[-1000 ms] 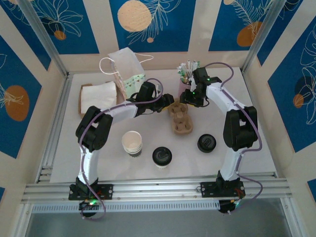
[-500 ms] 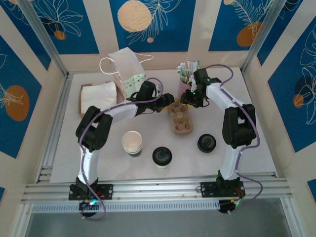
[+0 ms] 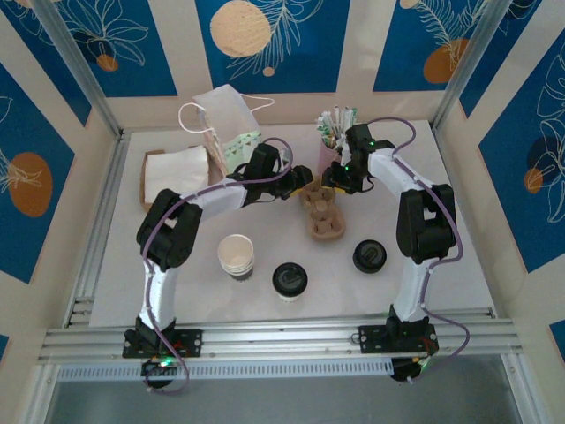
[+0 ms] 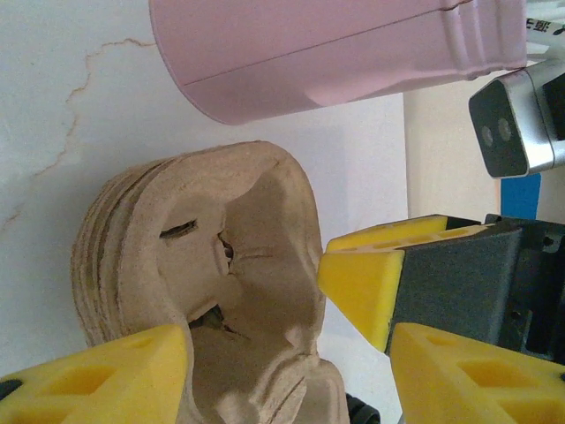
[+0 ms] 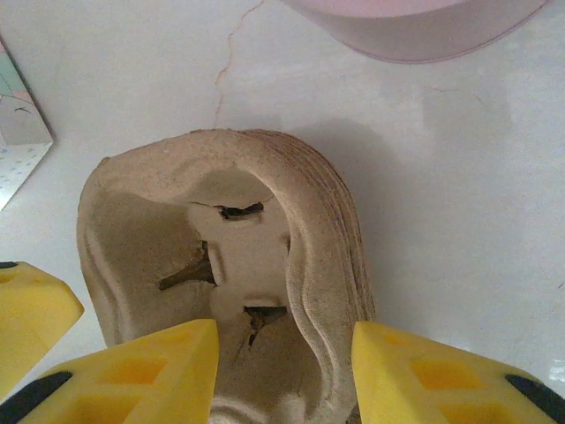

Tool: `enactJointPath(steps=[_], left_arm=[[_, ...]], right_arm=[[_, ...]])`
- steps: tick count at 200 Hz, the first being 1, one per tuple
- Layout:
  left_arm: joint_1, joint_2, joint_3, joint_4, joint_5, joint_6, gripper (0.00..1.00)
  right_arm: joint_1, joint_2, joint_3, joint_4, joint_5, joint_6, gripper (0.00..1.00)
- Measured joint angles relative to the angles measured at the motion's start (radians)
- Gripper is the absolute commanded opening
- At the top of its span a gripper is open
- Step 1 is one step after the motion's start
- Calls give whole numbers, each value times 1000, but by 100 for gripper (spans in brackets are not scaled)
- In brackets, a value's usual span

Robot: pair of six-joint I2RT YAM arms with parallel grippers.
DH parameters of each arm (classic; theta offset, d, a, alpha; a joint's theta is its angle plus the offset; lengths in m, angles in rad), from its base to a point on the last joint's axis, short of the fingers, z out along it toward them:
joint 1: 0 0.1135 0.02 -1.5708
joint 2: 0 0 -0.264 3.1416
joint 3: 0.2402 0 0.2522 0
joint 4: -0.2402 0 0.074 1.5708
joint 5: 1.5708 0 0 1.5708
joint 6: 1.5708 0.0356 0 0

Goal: Pack the takeout coffee

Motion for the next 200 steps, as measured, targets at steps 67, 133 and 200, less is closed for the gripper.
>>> enactJointPath(steps=[67, 133, 200], left_arm=[[0, 0, 0, -1, 0, 0, 63], [0, 0, -2, -4, 0, 0, 63], [2, 0, -15, -3, -1, 3, 64]], right_arm=[[-5, 0, -4, 0, 0, 3, 46], [-5, 0, -5, 0, -17, 3, 45], [-9, 0, -6, 5, -56, 7, 45]])
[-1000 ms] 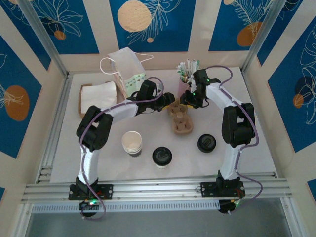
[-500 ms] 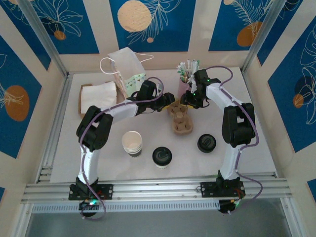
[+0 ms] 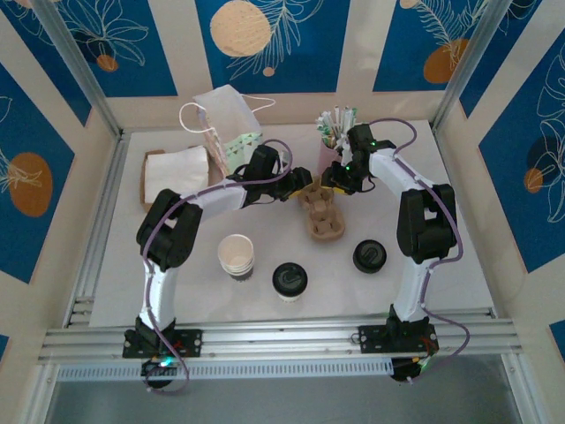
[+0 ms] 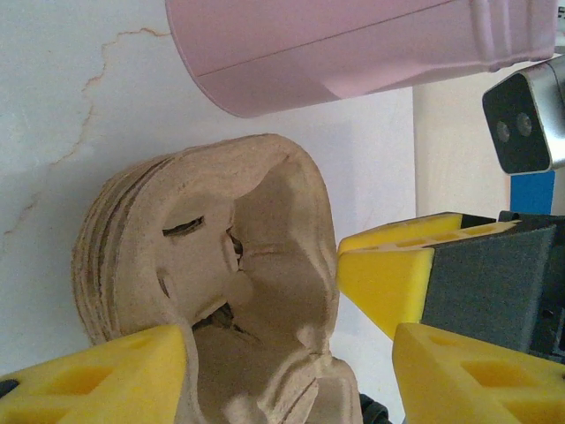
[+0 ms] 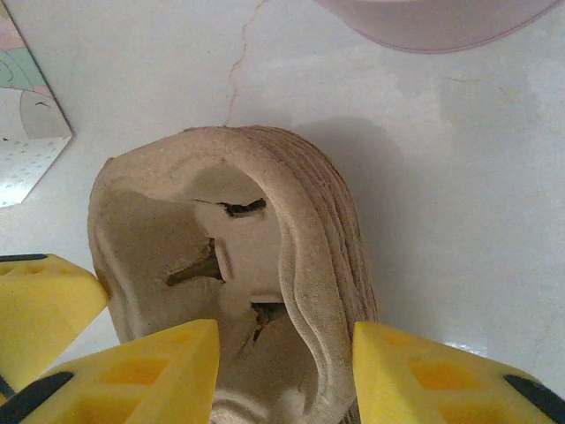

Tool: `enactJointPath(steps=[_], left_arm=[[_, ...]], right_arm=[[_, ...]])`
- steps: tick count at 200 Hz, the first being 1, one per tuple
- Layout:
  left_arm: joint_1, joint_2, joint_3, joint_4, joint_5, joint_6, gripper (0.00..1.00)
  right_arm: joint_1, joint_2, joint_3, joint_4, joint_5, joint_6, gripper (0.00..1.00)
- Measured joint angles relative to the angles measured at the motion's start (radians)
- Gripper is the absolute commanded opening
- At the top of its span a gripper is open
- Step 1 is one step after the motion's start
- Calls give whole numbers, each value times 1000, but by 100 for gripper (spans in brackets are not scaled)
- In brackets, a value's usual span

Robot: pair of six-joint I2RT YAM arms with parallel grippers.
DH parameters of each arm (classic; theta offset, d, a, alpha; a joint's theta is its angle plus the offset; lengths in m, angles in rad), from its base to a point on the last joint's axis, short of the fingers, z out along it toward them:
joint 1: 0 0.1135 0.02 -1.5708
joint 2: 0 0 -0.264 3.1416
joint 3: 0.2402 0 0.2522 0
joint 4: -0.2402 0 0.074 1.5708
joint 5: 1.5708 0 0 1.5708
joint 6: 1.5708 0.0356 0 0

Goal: Pack the takeout coffee

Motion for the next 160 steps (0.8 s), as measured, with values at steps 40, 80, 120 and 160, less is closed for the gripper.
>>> enactJointPath(steps=[40, 80, 120, 160], left_arm=[[0, -13, -13, -1, 0, 1, 71], [3, -29, -19, -6, -5, 8, 79], [8, -33, -26, -13, -11, 8, 80], [10, -34, -28, -16, -11, 8, 80]], right_arm=[[-5, 0, -1, 13, -31, 4, 45], [-5, 0, -7, 21, -49, 8, 45], [-9, 1, -7, 22, -53, 11, 45], [-9, 2, -7, 22, -56, 11, 45]])
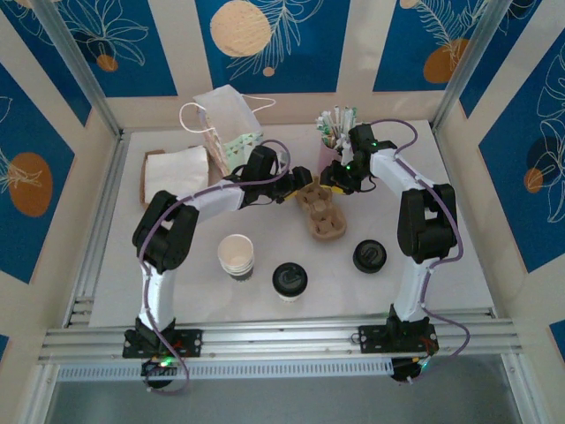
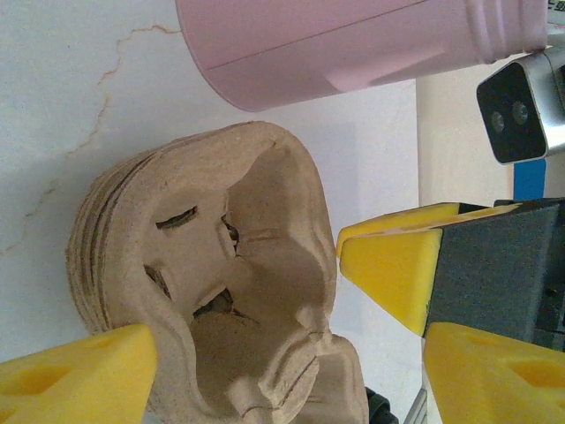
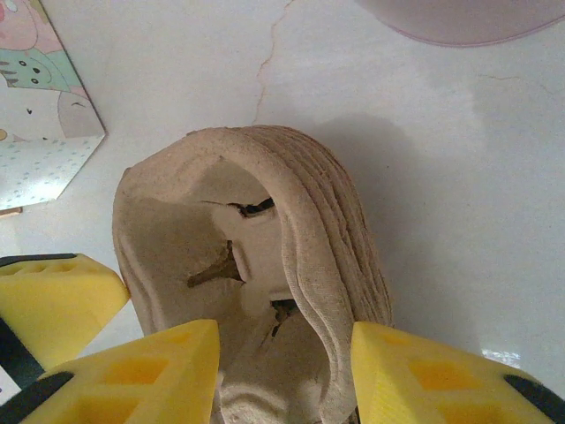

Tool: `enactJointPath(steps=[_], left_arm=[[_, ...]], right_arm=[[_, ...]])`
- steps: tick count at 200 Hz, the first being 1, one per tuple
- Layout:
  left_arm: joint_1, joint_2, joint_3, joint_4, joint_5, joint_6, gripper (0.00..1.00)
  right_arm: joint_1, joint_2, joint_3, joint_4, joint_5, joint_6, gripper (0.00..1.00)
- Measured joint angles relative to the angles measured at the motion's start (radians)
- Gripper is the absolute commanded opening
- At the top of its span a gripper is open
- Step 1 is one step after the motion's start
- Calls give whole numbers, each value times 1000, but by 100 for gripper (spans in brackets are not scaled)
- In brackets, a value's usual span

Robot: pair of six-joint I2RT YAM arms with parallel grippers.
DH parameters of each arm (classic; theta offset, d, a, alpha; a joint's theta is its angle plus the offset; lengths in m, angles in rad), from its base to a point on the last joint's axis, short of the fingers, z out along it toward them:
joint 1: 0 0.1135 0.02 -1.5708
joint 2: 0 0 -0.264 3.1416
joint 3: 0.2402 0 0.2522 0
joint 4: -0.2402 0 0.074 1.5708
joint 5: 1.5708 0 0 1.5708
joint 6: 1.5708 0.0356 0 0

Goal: Pack the takeout coffee

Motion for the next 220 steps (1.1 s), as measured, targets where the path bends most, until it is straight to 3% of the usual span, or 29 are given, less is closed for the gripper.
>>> enactJointPath(steps=[220], left_arm=[[4, -21, -18, -29, -6, 6, 80]], right_arm=[[-2, 18, 0, 0, 0, 0, 45]])
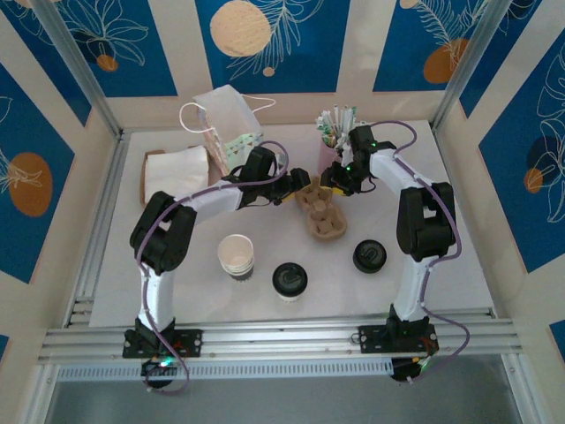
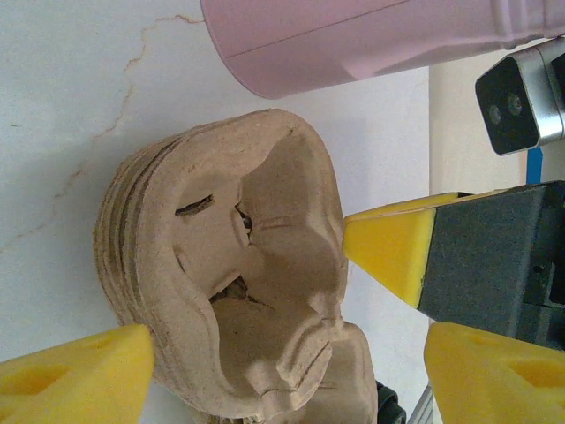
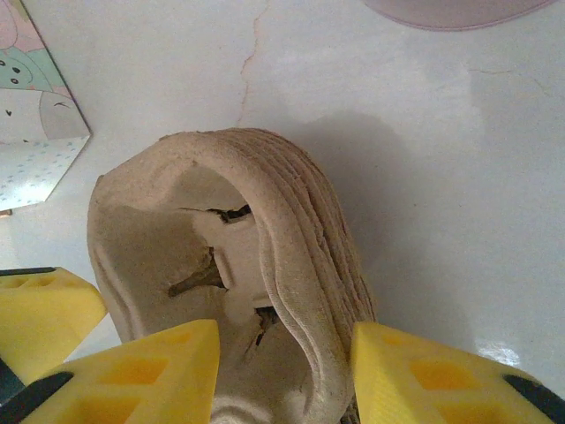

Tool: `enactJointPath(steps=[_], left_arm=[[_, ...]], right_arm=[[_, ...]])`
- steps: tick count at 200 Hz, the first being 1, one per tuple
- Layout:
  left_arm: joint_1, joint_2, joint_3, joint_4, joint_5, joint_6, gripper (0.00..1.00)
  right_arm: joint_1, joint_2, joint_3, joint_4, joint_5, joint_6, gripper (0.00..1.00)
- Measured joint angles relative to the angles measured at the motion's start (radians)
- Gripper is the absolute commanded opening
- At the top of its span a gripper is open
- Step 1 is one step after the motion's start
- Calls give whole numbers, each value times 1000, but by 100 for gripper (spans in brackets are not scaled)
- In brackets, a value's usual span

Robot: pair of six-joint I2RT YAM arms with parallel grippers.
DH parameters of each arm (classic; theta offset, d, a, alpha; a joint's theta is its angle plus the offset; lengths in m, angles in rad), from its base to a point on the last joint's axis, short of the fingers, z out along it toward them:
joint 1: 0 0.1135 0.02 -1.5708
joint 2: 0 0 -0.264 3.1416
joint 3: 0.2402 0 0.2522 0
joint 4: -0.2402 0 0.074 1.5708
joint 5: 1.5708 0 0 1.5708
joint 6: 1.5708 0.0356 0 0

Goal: Pack the takeout coffee

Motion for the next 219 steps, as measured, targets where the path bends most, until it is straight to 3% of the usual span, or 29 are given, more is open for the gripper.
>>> enactJointPath(steps=[219], left_arm=[[0, 31, 7, 92, 35, -90, 80]], right_arm=[[-1, 2, 0, -1, -11, 3, 44]])
